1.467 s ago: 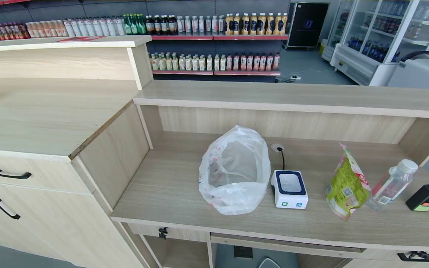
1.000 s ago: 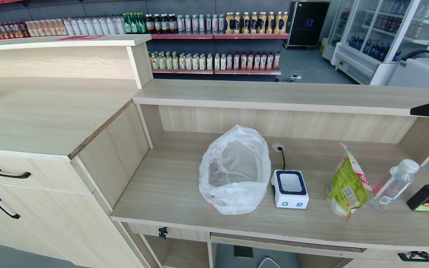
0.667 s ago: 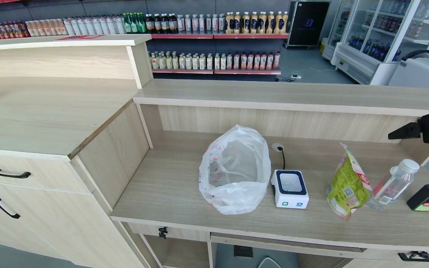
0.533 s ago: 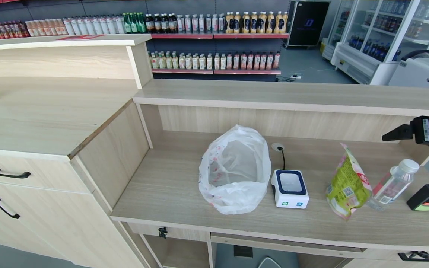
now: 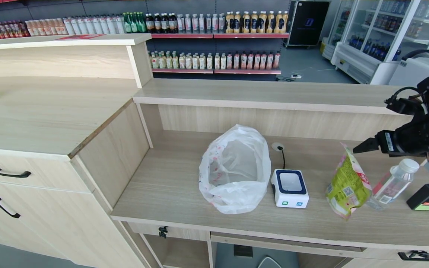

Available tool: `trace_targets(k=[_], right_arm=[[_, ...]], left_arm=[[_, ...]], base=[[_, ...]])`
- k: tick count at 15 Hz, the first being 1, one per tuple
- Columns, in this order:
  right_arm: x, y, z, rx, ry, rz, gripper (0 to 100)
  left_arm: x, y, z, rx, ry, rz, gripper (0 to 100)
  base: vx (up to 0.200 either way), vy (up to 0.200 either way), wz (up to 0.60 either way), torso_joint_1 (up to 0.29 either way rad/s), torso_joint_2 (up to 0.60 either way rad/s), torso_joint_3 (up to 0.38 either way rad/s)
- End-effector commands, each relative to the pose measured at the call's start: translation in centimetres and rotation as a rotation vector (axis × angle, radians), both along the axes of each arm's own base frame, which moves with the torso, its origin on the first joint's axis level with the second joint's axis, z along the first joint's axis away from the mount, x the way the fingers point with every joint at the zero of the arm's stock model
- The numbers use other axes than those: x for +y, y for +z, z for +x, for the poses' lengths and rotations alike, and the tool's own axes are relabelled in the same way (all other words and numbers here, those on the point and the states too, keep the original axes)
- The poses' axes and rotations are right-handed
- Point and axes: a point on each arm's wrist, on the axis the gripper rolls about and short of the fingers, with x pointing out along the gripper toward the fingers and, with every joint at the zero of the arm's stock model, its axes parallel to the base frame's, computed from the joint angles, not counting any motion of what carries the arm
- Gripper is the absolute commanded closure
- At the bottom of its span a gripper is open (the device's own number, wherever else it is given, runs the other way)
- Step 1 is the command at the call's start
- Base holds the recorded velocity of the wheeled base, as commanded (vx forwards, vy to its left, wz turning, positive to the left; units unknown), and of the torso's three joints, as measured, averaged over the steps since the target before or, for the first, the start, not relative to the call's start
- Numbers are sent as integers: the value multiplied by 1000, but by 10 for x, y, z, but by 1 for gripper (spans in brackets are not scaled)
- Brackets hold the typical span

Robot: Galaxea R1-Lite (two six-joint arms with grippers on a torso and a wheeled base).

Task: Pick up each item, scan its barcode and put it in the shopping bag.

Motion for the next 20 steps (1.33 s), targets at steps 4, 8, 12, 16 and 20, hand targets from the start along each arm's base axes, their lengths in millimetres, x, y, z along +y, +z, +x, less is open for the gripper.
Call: trace_targets(k=[4,8,12,16,20], right_arm=[[-1,-32,17,94,14,15,0],[-2,-45,31,76,37,36,0],[-2,-60,40,92,85,28,0],[-1,-76,55,70,106,44,0],[-2,-90,61,96,121,48,0]], left_arm=[[0,0,0,0,1,1,0],[0,0,0,0,1,-1,0],[0,0,0,0,1,-1,0],[0,0,0,0,1,-1,0],[0,0,0,0,1,1,0]], base=[[0,0,0,0,0,0],[0,0,0,0,0,0],[0,0,0,0,0,0],[0,0,0,0,0,0],[0,0,0,0,0,0]])
